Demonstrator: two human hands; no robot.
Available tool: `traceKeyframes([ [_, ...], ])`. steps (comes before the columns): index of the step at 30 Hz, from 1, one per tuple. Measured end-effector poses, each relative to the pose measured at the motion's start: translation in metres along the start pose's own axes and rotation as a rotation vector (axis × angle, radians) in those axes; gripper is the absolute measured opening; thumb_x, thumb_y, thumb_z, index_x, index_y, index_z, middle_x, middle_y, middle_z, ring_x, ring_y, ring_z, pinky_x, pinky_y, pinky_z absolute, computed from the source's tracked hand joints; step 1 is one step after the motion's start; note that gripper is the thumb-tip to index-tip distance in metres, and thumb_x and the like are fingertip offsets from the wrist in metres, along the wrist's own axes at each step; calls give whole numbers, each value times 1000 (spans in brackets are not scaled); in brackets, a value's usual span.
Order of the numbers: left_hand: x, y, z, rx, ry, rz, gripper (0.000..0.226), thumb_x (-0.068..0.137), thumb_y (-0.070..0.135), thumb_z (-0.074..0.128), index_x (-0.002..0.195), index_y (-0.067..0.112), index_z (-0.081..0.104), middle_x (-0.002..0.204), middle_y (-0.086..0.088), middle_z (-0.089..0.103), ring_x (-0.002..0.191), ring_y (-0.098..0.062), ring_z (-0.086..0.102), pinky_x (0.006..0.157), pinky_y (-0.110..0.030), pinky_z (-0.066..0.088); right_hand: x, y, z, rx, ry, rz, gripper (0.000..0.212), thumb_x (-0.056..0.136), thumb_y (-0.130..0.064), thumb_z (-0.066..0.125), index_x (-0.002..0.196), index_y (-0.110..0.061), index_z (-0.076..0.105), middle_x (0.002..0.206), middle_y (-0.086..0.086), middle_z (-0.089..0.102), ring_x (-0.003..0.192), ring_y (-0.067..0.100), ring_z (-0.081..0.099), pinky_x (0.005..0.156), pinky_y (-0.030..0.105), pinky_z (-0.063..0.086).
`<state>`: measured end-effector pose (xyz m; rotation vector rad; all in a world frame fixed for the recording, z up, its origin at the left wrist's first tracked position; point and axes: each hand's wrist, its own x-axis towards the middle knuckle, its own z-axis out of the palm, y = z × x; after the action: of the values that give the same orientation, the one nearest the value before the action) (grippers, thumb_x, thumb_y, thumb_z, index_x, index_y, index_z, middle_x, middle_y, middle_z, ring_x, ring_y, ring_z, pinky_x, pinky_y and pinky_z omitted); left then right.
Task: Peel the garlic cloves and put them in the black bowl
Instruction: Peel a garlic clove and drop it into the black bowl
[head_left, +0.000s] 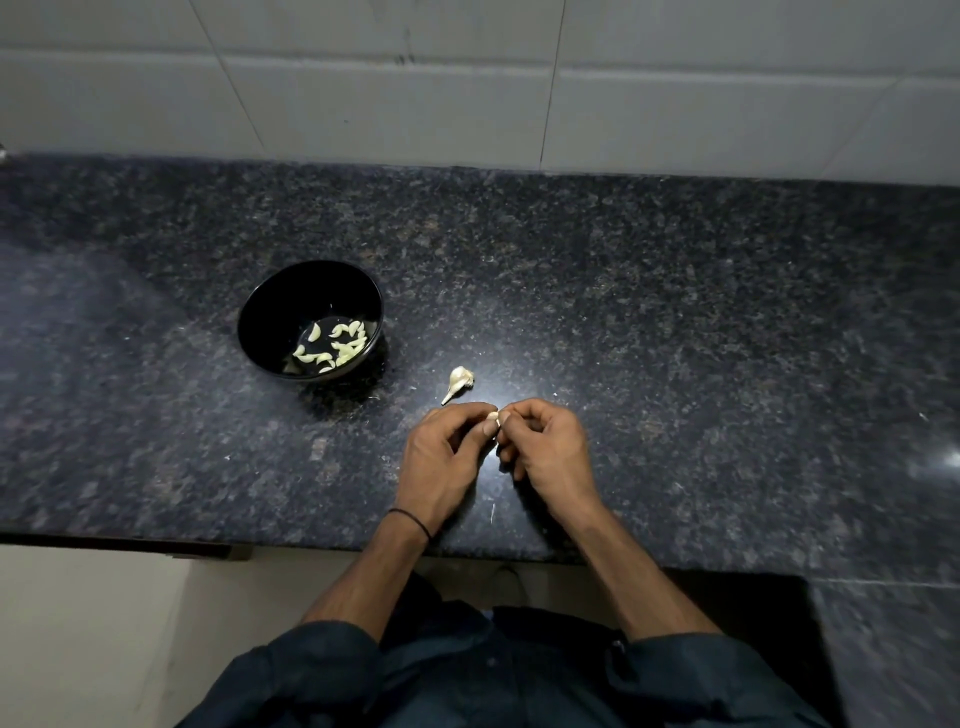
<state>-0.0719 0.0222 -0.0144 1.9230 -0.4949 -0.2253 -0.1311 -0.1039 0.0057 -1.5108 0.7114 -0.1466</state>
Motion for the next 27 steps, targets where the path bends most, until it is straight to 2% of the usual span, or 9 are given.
traceKeyframes([
  [4,1,2,2,-143,-4,-94,12,92,19,69,100,23,77,97,7,76,97,-18,71,90,-42,56,-1,-2,0,-25,0,4,15,97,-11,59,86,-6,67,59,7,65,45,15,55,41,26,40],
  [9,4,13,1,-330,73,-177,16,93,2,66,101,11,76,88,-4,77,85,-18,74,77,-22,56,-1,-2,-1,-54,8,-6,17,99,-13,56,86,-8,65,61,9,65,43,12,53,42,24,40],
  [11,5,13,0,-343,72,-172,17,94,2,65,103,11,76,87,-7,77,84,-22,74,76,-20,55,-3,-3,-2,-66,7,-16,16,99,-14,56,86,-10,66,62,10,66,46,12,54,44,27,42],
  [16,5,11,1,-270,60,-149,21,95,3,63,109,12,76,93,-4,77,87,-18,74,80,-18,53,-6,-6,-2,-122,31,-87,16,94,-18,55,81,-13,63,68,13,66,53,13,56,50,32,46],
  [18,5,11,2,-243,53,-148,22,95,3,62,108,15,76,96,-1,77,88,-17,74,84,-22,54,-2,-6,-3,-276,60,-162,20,94,-22,54,76,-17,60,65,5,63,55,8,51,54,28,43],
  [20,6,7,3,-221,39,-139,23,96,4,62,108,16,76,99,0,77,91,-17,74,89,-33,57,3,-6,-3,-385,77,-216,27,99,-28,54,75,-15,57,63,-5,57,55,4,46,54,25,38],
  [23,6,5,4,-211,12,-114,24,96,6,60,110,16,77,104,4,77,99,-16,72,93,-42,57,6,-2,-4,-474,61,-258,29,103,-37,54,84,-15,60,73,-8,61,65,2,53,57,16,37],
  [26,6,5,5,-191,17,-145,22,95,8,62,104,22,76,101,4,77,94,-13,73,92,-42,57,6,5,-7,-460,40,-282,8,101,-23,58,104,-17,61,95,-8,64,84,-2,58,68,10,41],
  [27,7,4,5,-188,12,-159,21,95,9,63,104,22,76,100,4,77,92,-13,74,92,-41,57,5,6,-8,-432,33,-291,11,100,-19,58,111,-17,61,101,-8,64,89,-3,58,72,9,41],
])
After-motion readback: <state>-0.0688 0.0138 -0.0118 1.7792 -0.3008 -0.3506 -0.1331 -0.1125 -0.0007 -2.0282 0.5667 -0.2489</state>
